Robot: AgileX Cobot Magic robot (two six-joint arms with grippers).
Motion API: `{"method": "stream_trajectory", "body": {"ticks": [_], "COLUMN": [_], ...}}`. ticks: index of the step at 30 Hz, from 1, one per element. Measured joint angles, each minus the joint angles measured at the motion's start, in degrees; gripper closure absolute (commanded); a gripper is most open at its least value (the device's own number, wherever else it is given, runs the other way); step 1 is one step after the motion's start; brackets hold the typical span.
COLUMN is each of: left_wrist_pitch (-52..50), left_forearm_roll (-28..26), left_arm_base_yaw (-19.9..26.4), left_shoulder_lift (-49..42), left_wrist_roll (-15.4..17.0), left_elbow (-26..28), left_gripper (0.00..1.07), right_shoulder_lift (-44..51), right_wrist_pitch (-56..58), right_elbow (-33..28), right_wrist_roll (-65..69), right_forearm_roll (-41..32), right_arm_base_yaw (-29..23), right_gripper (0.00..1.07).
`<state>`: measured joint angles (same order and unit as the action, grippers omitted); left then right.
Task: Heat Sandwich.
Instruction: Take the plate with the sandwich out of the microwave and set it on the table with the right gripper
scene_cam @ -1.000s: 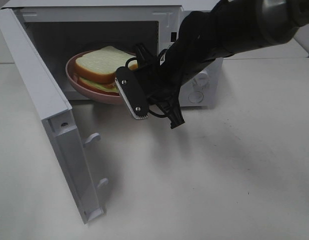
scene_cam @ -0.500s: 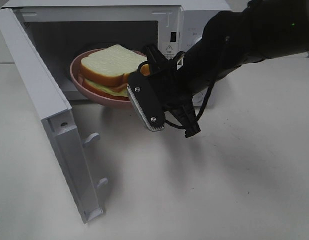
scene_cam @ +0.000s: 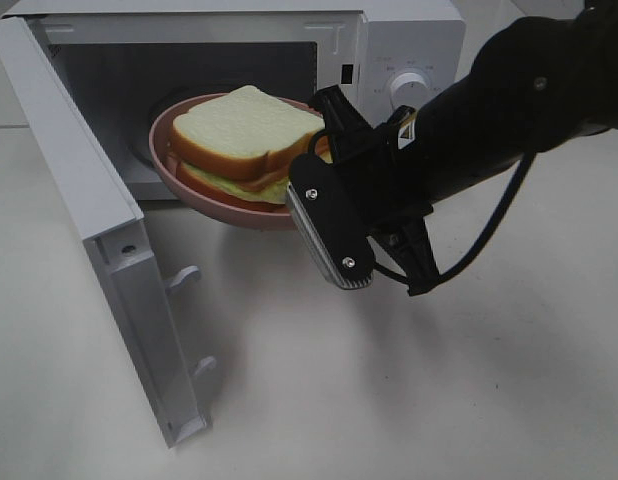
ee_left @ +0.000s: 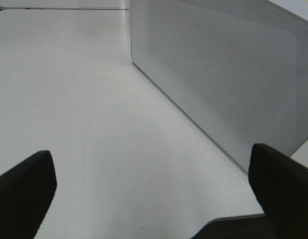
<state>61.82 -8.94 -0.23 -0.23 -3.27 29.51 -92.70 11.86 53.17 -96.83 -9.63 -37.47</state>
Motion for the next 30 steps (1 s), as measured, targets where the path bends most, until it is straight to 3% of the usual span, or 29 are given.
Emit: {"method": "stream_trajectory", "body": {"ticks": [15, 30], "left_wrist_pitch": [0.0, 0.0], "left_forearm_roll": [0.0, 0.0], "left_arm_base_yaw": [0.0, 0.0], "left_shoulder_lift": [0.0, 0.0], "left_wrist_roll": [0.0, 0.0], "left_elbow": [0.0, 0.0], "left_gripper": [0.09, 0.09], "right_shoulder_lift": [9.1, 19.9], "right_wrist_pitch": [0.5, 8.4], "right_elbow": [-6.6, -9.7], "right_wrist_roll": [1.0, 10.9], "right_forearm_roll": [0.7, 13.6], "right_arm_base_yaw": [0.0, 0.0], "right_gripper": [1.07, 1.07]}}
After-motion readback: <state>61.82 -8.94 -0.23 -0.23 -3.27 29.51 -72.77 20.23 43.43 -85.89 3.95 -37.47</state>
